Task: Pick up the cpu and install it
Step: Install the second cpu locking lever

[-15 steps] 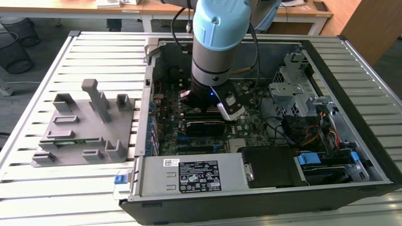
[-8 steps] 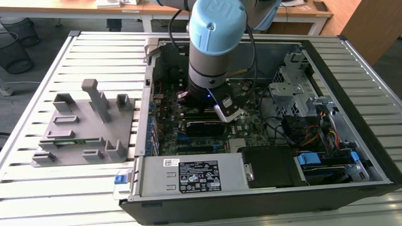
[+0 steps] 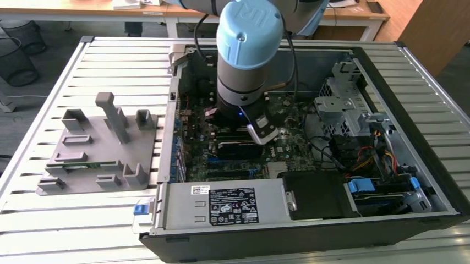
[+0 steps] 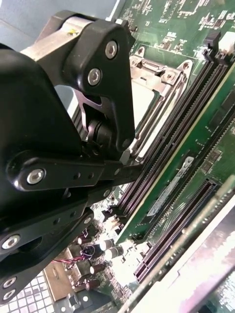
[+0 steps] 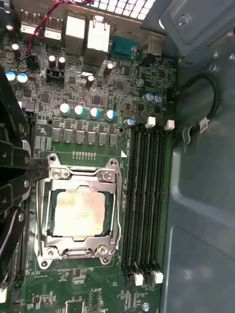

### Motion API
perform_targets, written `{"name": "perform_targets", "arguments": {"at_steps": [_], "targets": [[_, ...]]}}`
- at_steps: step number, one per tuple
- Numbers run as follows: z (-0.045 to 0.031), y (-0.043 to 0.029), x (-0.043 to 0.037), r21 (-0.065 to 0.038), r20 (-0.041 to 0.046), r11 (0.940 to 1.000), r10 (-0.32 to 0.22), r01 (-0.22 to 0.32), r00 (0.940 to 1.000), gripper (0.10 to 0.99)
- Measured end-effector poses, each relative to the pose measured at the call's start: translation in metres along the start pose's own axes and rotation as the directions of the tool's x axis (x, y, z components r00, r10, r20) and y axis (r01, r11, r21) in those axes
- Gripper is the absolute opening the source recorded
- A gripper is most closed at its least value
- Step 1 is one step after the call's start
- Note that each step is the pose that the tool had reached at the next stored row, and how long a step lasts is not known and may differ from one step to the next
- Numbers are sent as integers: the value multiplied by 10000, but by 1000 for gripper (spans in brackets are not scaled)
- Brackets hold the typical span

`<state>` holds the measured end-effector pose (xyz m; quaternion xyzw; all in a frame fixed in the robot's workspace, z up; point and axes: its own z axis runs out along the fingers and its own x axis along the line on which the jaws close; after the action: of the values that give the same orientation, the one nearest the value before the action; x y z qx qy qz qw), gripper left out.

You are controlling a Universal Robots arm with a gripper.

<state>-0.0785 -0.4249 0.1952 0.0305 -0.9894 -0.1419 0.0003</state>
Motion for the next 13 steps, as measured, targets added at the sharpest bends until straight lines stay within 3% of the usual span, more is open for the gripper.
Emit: {"name": "perform_targets", "arguments": {"at_steps": [13], "targets": [[54, -14, 32, -260, 16, 9997, -3, 3, 10000, 106]]}}
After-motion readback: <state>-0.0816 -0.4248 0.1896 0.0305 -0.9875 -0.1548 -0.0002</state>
